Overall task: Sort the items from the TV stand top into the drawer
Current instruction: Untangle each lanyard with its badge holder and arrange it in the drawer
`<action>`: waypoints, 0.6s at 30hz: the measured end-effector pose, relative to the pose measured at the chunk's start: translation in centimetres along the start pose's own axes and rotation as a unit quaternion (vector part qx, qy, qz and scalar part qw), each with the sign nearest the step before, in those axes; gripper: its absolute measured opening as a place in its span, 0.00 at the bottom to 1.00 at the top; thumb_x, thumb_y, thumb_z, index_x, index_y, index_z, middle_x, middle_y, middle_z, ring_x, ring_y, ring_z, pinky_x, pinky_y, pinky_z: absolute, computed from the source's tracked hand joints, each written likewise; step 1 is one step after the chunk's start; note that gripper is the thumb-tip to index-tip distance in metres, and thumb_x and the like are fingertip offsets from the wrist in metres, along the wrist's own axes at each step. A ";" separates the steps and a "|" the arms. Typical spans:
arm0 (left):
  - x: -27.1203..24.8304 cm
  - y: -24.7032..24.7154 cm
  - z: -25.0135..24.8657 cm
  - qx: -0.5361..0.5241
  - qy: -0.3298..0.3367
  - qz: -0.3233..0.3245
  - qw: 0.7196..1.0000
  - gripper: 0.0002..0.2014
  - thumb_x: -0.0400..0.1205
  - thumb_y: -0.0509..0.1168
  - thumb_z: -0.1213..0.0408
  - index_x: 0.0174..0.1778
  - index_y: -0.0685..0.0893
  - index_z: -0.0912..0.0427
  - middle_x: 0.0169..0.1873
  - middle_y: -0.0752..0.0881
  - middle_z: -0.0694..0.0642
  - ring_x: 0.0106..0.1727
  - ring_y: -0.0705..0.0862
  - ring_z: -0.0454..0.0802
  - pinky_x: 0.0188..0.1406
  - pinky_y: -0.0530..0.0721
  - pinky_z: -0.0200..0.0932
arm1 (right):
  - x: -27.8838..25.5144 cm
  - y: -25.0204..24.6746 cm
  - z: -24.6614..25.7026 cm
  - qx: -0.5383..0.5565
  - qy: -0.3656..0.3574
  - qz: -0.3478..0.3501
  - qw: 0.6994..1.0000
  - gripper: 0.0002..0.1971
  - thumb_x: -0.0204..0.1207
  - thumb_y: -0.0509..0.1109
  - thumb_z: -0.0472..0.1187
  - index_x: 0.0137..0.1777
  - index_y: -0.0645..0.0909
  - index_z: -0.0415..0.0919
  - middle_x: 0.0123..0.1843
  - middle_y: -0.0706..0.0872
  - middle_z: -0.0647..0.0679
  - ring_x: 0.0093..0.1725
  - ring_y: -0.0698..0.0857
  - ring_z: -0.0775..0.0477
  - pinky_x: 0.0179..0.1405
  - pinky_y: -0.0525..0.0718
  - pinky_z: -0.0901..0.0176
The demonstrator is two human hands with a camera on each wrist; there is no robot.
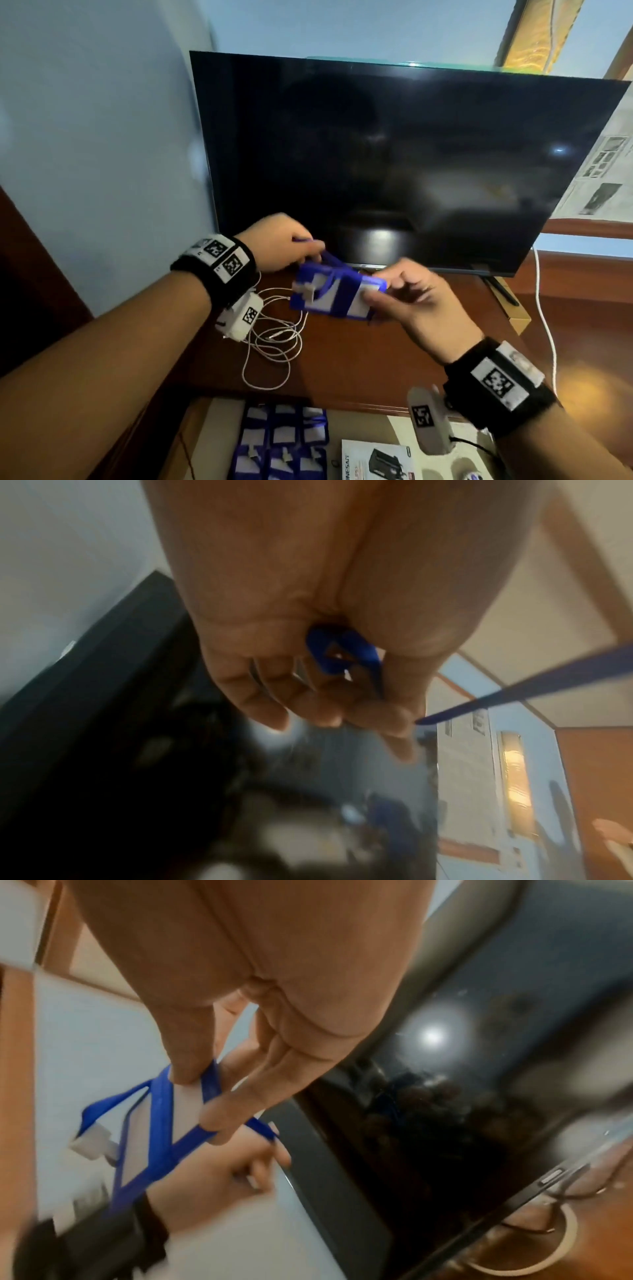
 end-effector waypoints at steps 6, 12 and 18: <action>-4.7 9.8 -2.4 -0.189 0.020 0.094 0.977 0.19 0.89 0.61 0.42 0.46 0.93 0.45 0.32 0.90 0.47 0.31 0.82 0.47 0.40 0.84 0.47 | 1.6 -3.4 0.2 0.096 0.008 -0.156 0.983 0.10 0.80 0.74 0.31 0.49 0.76 0.26 0.45 0.88 0.24 0.35 0.89 0.34 0.30 0.89 0.50; -8.3 7.1 -6.6 0.040 0.145 -0.028 0.988 0.20 0.91 0.55 0.44 0.48 0.90 0.47 0.35 0.84 0.41 0.44 0.80 0.42 0.48 0.80 0.47 | -0.6 -2.4 -5.0 -0.210 0.047 -0.122 0.969 0.11 0.81 0.77 0.40 0.43 0.79 0.53 0.38 0.89 0.52 0.35 0.88 0.52 0.33 0.85 0.59; -7.7 6.0 -5.0 0.080 0.141 0.082 0.983 0.12 0.86 0.66 0.44 0.56 0.93 0.40 0.44 0.88 0.39 0.49 0.81 0.39 0.51 0.77 0.36 | -4.6 4.6 -5.1 -0.208 0.064 0.176 0.960 0.11 0.81 0.77 0.42 0.45 0.81 0.60 0.43 0.89 0.58 0.40 0.89 0.54 0.38 0.85 0.66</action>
Point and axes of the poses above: each hand's wrist, its own x-axis towards the middle knuckle, its own y-axis out of the palm, z = x × y, the point moved 8 cm from there along x, towards the middle knuckle
